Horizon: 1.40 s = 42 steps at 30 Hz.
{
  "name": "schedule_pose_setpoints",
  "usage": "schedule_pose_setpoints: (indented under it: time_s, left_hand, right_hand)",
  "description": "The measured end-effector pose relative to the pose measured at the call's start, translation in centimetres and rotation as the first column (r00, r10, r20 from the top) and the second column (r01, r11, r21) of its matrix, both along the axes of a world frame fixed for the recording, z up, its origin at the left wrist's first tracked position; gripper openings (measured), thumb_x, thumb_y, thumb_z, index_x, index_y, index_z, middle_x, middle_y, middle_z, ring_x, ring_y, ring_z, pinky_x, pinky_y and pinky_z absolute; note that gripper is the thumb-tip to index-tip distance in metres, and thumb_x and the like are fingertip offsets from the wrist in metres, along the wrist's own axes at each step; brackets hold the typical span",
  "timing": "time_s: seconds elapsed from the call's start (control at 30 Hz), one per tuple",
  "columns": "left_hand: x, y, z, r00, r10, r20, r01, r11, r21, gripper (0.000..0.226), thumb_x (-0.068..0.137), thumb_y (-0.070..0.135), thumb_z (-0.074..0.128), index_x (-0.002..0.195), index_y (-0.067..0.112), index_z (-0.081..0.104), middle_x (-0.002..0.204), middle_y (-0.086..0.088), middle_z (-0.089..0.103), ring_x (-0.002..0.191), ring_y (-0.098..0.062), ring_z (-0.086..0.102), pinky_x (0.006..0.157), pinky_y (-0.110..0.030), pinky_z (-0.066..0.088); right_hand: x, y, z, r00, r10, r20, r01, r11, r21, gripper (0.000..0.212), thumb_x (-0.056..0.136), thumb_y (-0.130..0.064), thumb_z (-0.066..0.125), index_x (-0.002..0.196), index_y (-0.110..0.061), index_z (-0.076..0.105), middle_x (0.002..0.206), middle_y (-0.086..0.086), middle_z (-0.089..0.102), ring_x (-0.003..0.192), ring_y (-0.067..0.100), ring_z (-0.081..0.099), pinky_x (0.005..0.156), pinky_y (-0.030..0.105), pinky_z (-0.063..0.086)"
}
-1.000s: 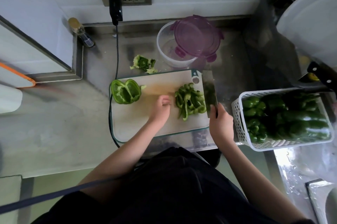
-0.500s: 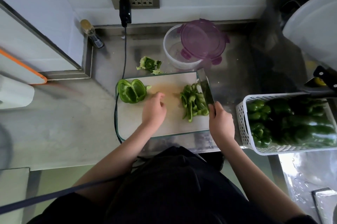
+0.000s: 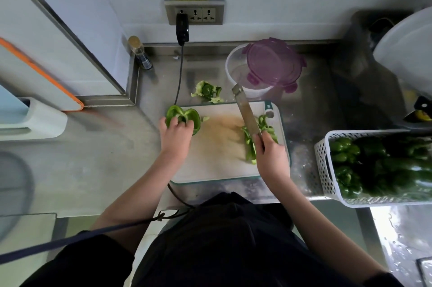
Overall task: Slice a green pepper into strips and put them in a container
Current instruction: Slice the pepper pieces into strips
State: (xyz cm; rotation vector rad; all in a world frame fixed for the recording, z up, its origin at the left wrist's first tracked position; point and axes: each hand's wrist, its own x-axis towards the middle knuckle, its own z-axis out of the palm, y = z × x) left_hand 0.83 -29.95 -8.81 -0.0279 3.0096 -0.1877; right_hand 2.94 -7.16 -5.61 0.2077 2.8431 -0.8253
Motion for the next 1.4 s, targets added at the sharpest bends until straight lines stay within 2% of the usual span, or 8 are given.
schedule_pose_setpoints:
  time_s: [0.1,0.4,0.57,0.73,0.83,0.97,1.2,1.4]
  left_hand:
    - [0.2,-0.3,0.1,0.992,-0.074,-0.102,0.074,0.997,-0.006,0.02,0.057,0.008,0.078,0.072,0.016,0.068,0.061,-0.002,0.062,0.072,-0.025,0.059,0.09,-0.041,0.028]
    - [1.6,2.5,0.4,0.884,-0.454,-0.107,0.465,0.879,0.111,0.03,0.045,0.025,0.087,0.069,0.019,0.071,0.067,0.003,0.063,0.069,-0.02,0.061,0.075,-0.031,0.035]
    - [2.1,4.0,-0.1,0.814,-0.56,0.157,0.52,0.821,0.235,0.039,0.093,0.021,0.051,0.131,0.013,0.053,0.122,-0.006,0.058,0.119,-0.024,0.045,0.098,-0.033,0.032]
    - [1.5,3.0,-0.4,0.824,-0.564,-0.055,0.549,0.77,0.326,0.053,0.073,0.033,0.077,0.12,0.013,0.063,0.114,-0.007,0.062,0.113,-0.03,0.053,0.099,-0.041,0.034]
    - [0.9,2.3,-0.3,0.934,-0.346,-0.086,0.353,0.868,0.348,0.067,0.072,0.055,0.07,0.127,0.02,0.055,0.132,-0.006,0.05,0.124,-0.03,0.041,0.103,-0.048,0.033]
    - [0.5,2.1,-0.5,0.968,-0.064,0.244,-0.08,0.839,0.538,0.086,0.069,0.059,0.07,0.137,0.02,0.035,0.136,-0.007,0.03,0.125,-0.03,0.03,0.097,-0.045,0.042]
    - [0.3,3.0,-1.0,0.884,0.24,0.402,-0.468,0.436,0.768,0.043,0.076,0.009,0.073,0.114,0.013,0.054,0.116,-0.009,0.056,0.1,-0.019,0.054,0.078,-0.023,0.043]
    - [-0.4,3.0,-1.0,0.873,0.27,0.407,-0.488,0.503,0.713,0.014,0.077,0.006,0.059,0.089,0.012,0.058,0.1,-0.014,0.058,0.08,-0.024,0.059,0.063,-0.026,0.044]
  right_hand:
    - [0.3,-0.6,0.3,0.999,-0.03,-0.04,0.03,1.0,-0.007,0.027,0.101,-0.03,0.036,0.083,-0.011,0.044,0.053,-0.001,0.044,0.048,0.024,0.043,0.043,0.029,0.029]
    - [0.8,-2.6,0.1,1.0,0.012,-0.007,-0.013,0.996,-0.088,0.023,0.101,-0.027,0.038,0.088,-0.01,0.046,0.059,0.007,0.052,0.052,0.029,0.05,0.046,0.032,0.037]
    - [1.0,-2.9,-0.6,1.0,-0.012,0.014,0.014,0.992,-0.126,0.026,0.1,-0.032,0.038,0.082,-0.014,0.044,0.057,0.002,0.05,0.048,0.023,0.047,0.044,0.027,0.03]
    - [1.3,-2.3,-0.5,0.994,-0.102,0.044,0.109,0.976,-0.189,0.029,0.101,-0.03,0.038,0.081,-0.01,0.046,0.057,0.0,0.048,0.048,0.016,0.042,0.044,0.027,0.027]
    - [1.4,-2.2,-0.4,0.987,-0.156,0.042,0.161,0.963,-0.218,0.03,0.1,-0.029,0.04,0.076,-0.012,0.044,0.058,-0.002,0.046,0.049,0.014,0.04,0.045,0.025,0.027]
    - [1.7,-2.1,-0.5,0.984,-0.16,0.081,0.175,0.952,-0.251,0.031,0.1,-0.028,0.04,0.073,-0.015,0.041,0.058,-0.001,0.045,0.05,0.013,0.039,0.046,0.025,0.029]
    - [2.6,-2.9,-1.1,0.992,-0.024,0.127,0.054,0.969,-0.241,0.029,0.1,-0.03,0.04,0.074,-0.017,0.041,0.054,-0.002,0.042,0.046,0.013,0.037,0.046,0.026,0.027]
    - [3.1,-3.6,-1.7,0.985,0.038,0.166,-0.003,0.977,-0.211,0.028,0.099,-0.032,0.04,0.078,-0.015,0.043,0.058,0.0,0.046,0.051,0.02,0.042,0.048,0.03,0.032]
